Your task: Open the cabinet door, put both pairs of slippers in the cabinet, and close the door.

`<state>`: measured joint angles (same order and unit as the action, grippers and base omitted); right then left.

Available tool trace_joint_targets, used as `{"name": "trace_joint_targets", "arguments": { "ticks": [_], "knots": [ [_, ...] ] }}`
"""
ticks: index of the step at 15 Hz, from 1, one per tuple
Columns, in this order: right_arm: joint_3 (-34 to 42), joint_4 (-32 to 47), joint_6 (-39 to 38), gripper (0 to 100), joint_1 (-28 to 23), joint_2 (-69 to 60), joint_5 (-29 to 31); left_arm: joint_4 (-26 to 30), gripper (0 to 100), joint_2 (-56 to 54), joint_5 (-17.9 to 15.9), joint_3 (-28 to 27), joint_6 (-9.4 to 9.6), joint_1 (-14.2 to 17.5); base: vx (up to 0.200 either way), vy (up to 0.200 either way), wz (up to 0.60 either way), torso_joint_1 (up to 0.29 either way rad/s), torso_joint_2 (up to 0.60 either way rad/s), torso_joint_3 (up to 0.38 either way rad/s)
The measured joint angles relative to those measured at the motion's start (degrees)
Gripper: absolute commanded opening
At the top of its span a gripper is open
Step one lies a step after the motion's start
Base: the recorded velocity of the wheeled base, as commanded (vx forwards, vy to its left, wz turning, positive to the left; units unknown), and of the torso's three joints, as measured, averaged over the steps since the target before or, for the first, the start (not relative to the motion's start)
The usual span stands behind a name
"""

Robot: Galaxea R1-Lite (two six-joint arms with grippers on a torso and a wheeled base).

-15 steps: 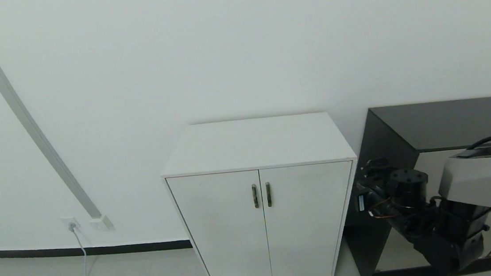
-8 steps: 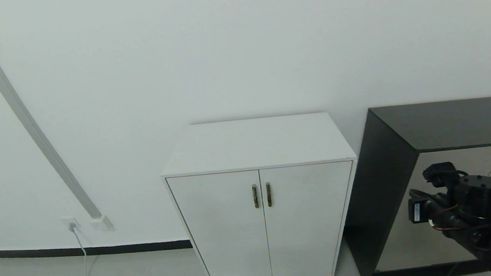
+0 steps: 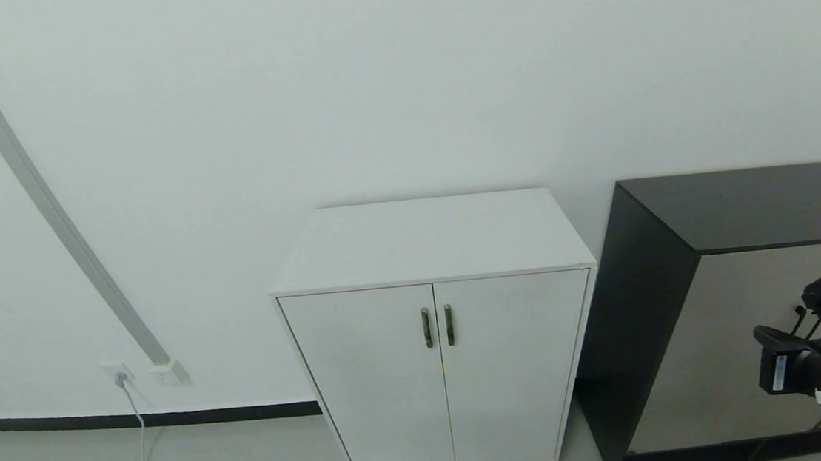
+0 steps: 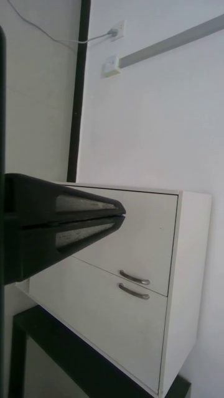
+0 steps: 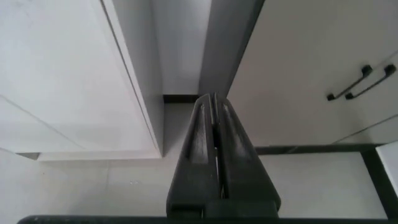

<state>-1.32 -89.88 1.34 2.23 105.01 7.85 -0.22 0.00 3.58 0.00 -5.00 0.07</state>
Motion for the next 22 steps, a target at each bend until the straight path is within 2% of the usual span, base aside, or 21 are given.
{"name": "trace_joint_targets", "arguments": {
  "ticks": [3,8,14,22],
  "knots": [
    [1.1,4.3,0.3,0,-3.6,-6.4,-2.1,0.0,0,0.0,0.0,0.0,0.0,0.0,0.0,0.0,0.0,0.0,0.0,0.0],
    [1.3,22.7,1.1,0,-7.3,-20.8,-7.5,0.0,0,0.0,0.0,0.0,-0.06,0.0,0.0,0.0,0.0,0.0,0.0,0.0],
    [1.3,50.9,0.9,0,-8.1,-40.7,-13.3,0.0,0,0.0,0.0,0.0,-0.11,0.0,0.0,0.0,0.0,0.0,0.0,0.0],
    [1.3,72.7,1.2,0,-8.0,-60.3,-16.2,0.0,0,0.0,0.1,0.0,-0.17,0.0,0.0,0.0,0.0,0.0,0.0,0.0]
  ]
}}
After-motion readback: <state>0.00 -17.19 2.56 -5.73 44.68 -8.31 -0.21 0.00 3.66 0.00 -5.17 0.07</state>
